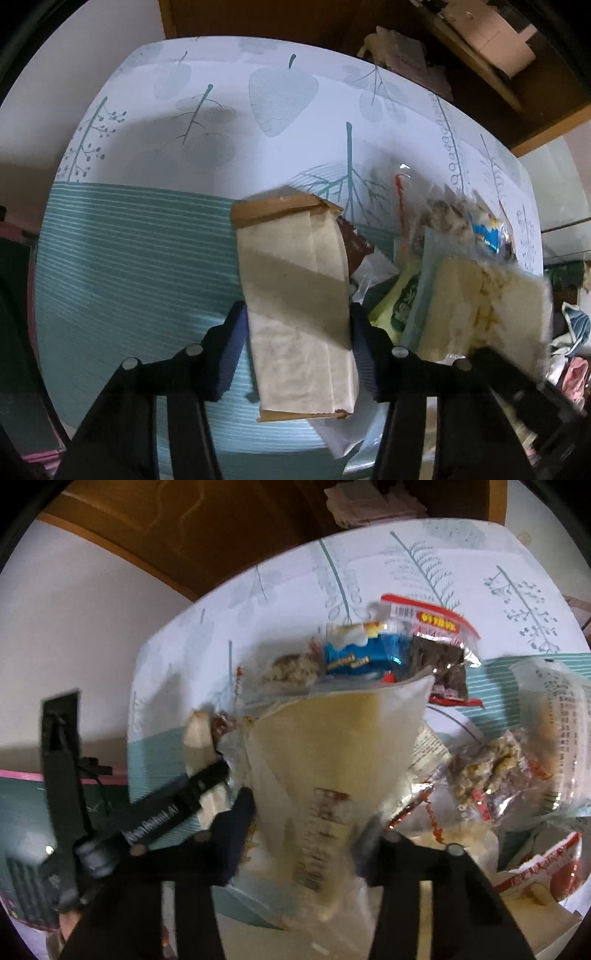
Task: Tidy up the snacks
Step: 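Lower the paper cake and bread loaf into the white tray and open both tools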
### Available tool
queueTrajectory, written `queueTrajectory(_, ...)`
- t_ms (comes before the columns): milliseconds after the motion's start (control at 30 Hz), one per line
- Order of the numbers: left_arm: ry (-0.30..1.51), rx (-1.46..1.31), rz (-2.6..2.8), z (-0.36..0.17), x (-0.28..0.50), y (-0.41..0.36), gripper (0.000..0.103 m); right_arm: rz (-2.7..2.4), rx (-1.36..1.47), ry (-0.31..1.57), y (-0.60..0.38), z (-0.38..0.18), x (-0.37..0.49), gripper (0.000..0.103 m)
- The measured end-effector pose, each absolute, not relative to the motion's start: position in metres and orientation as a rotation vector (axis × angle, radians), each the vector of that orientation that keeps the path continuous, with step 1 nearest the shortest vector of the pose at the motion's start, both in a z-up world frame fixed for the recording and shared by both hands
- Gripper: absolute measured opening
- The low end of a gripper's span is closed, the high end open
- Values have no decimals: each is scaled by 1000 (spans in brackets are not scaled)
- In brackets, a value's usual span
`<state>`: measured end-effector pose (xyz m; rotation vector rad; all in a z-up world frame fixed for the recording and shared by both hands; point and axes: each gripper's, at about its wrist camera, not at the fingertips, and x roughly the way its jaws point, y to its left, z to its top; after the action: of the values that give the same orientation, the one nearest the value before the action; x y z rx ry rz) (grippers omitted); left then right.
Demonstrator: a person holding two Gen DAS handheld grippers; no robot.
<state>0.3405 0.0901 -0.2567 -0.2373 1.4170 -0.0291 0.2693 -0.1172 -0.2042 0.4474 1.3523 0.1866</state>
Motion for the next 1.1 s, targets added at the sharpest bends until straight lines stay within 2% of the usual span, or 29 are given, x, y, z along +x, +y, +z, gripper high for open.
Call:
queueTrajectory(100, 1389, -245, -25, -248, 328, 95, 52, 196, 432, 1320, -120, -190, 262, 32)
queueTrajectory(200, 1354, -245, -35, -229, 310, 109, 52, 205, 389, 1290, -124, -174, 254, 29)
queueTrajectory(533, 1158, -123, -255, -87, 221, 104, 52, 246, 386, 1089, -136, -85, 205, 27)
queueTrajectory(733, 1116, -103, -398, -36, 155, 79, 52, 272, 345, 968, -149, -20, 134, 27)
queueTrajectory(900, 1130, -96, -462, -32, 103, 55, 53, 261, 327, 962, -164, -7, 71, 28)
queueTrajectory(1100, 1214, -41, -470, -70, 71, 21, 53, 179, 283, 1058, -177, -44, 24, 28)
